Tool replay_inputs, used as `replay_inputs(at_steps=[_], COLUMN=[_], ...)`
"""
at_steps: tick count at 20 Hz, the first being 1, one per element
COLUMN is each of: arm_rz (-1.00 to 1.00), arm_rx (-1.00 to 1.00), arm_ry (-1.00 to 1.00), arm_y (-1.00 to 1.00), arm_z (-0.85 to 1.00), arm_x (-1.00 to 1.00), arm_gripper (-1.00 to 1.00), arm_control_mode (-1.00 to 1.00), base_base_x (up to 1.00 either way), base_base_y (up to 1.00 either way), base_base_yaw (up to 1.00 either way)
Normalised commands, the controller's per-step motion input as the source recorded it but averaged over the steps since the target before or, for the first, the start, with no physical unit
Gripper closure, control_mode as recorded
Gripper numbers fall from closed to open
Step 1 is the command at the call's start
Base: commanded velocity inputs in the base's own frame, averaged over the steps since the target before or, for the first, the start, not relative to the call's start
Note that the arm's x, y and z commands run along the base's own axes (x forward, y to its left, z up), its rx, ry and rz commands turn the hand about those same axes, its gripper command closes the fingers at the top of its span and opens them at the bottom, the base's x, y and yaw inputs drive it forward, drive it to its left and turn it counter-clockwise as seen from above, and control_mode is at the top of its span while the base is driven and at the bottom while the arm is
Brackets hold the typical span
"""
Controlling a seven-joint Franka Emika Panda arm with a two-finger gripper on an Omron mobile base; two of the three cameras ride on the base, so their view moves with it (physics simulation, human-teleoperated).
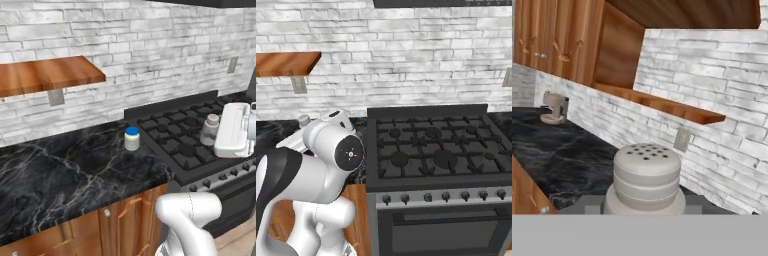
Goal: Take 2 condiments from the cabinet and move them on the counter near the stove.Make sure the condiments are lined up with each other, next to each other.
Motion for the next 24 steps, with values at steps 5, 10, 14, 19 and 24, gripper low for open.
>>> replay_inputs(at_steps=[5, 10, 14, 19, 24], arm_rz=[0.07, 0.01, 0.03, 0.07, 0.13], arm_rx=[0.0, 0.0, 0.0, 0.0, 0.0], arm_ry=[0.02, 0.09, 0.04, 0.0, 0.03], arm_y=[-0.07, -0.21, -0.11, -0.11, -0.01], arm_z=[-0.13, -0.47, -0.49, -0.67, -0.65], arm_x=[0.23, 0.6, 0.7, 0.56, 0.63], arm_gripper=[1.0, 1.0, 1.0, 1.0, 1.0], arm_control_mode=[-1.0, -1.0, -1.0, -1.0, -1.0], base_base_x=[0.28, 0.0, 0.0, 0.0, 0.0], base_base_y=[0.0, 0.0, 0.0, 0.0, 0.0], base_base_yaw=[0.18, 0.0, 0.0, 0.0, 0.0])
